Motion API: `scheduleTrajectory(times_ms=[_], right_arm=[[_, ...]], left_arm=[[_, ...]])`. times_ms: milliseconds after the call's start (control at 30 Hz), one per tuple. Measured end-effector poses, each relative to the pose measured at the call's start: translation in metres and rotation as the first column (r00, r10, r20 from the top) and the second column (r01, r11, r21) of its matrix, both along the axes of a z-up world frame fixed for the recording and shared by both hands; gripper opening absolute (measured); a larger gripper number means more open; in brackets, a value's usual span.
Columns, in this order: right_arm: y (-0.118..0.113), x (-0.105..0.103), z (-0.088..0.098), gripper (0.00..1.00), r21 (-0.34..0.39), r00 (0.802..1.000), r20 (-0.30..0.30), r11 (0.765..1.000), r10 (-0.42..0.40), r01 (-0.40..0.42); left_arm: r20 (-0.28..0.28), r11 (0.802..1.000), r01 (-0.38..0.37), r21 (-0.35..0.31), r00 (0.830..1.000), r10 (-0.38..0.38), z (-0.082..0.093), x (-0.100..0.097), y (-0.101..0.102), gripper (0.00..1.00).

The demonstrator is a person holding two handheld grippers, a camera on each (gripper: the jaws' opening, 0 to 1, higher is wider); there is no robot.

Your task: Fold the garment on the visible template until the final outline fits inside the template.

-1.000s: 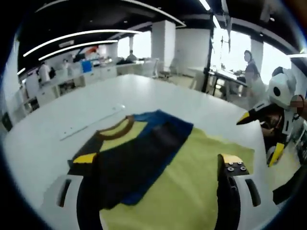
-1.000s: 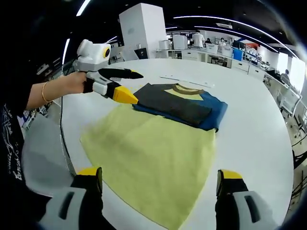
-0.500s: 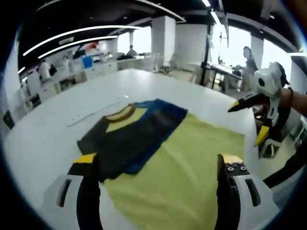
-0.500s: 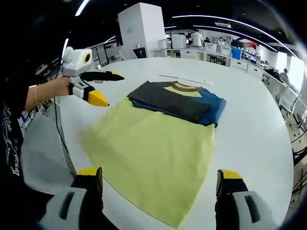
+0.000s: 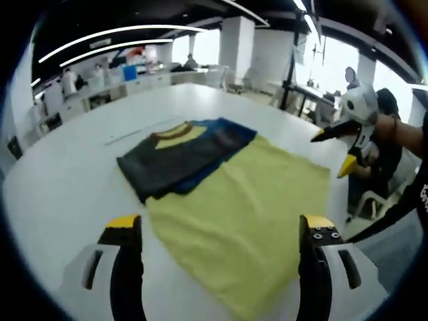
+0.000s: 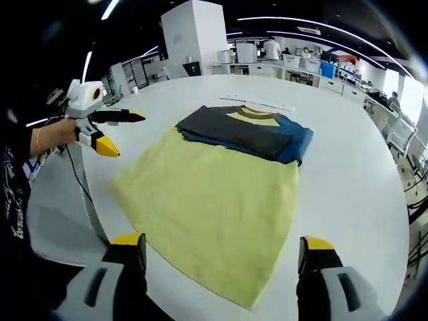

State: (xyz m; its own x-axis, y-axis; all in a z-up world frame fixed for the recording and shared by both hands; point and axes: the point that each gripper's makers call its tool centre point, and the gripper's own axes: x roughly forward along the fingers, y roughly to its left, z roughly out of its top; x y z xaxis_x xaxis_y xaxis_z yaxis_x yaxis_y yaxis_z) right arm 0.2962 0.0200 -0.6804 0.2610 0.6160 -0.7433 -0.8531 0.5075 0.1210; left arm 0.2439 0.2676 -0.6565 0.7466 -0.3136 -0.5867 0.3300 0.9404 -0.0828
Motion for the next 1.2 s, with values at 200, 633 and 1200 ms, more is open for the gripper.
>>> scheduleTrajectory(times_ms=[200, 633, 1200], right_arm=[[-0.005, -0.003, -0.007, 0.89, -0.018, 1.000, -0.008, 1.000, 0.002, -0.002], [-0.021, -0.008, -0.024, 0.68, -0.038, 0.997, -0.054, 0.998, -0.058, 0.056], [-0.044, -0.012, -0.043, 0.46, -0.106, 0.985, -0.095, 0.985, -0.147, 0.137]], left_arm=[[-0.029, 0.998, -0.056, -0.030, 0.998, 0.056, -0.007, -0.014, 0.001, 0.87], [-0.127, 0.985, -0.165, -0.041, 0.979, 0.158, -0.036, -0.062, 0.003, 0.64], [-0.251, 0.967, -0.256, 0.007, 0.935, 0.249, -0.069, -0.096, 0.015, 0.31]])
